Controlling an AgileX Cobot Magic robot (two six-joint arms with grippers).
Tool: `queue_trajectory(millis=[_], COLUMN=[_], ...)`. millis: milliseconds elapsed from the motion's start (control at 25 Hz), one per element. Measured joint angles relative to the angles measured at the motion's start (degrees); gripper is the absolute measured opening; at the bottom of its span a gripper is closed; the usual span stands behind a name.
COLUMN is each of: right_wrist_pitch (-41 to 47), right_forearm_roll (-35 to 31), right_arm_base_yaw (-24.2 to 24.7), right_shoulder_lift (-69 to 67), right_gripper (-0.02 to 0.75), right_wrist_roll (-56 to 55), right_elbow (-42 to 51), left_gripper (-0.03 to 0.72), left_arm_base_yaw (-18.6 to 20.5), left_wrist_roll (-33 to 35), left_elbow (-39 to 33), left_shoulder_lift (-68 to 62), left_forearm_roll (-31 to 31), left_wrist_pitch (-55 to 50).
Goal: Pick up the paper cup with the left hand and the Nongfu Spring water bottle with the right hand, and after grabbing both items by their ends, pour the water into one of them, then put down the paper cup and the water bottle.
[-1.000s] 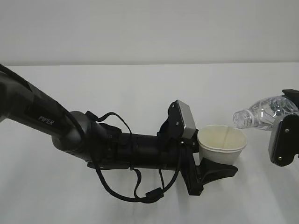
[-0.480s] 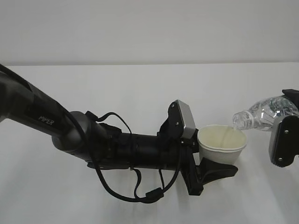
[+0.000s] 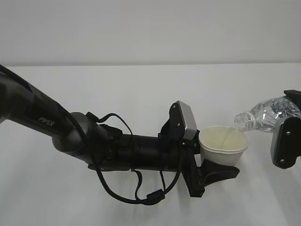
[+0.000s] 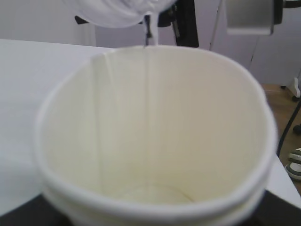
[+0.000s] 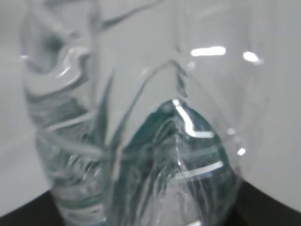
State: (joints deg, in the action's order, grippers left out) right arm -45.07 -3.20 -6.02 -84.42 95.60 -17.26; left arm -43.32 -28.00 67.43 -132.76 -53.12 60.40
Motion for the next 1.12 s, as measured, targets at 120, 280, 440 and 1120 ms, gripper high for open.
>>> queue_trajectory(millis=[120, 280, 440, 1120], right_wrist_pitch=[0.0, 0.0, 0.0, 0.0], right_forearm_roll=[0.42, 0.98, 1.1, 1.21], right_arm_base_yaw=[0.0, 0.0, 0.0, 0.0], right_shoulder_lift=[0.0, 0.0, 0.0, 0.0], right_gripper=[0.401, 0.401, 0.401, 0.401], right_wrist_roll=[0.0, 0.0, 0.0, 0.79], right_elbow=[0.0, 0.0, 0.0, 0.0], left_gripper=[0.452, 0.452, 0.452, 0.451], left_arm_base_yaw=[0.0, 0.0, 0.0, 0.0], left_wrist_roll=[0.0, 0.0, 0.0, -0.21], left_elbow=[0.0, 0.0, 0.0, 0.0], left_shoulder_lift=[0.0, 0.0, 0.0, 0.0], left_forearm_roll=[-0.04, -0.04, -0.04, -0.17], left_wrist_pitch=[0.0, 0.0, 0.0, 0.0])
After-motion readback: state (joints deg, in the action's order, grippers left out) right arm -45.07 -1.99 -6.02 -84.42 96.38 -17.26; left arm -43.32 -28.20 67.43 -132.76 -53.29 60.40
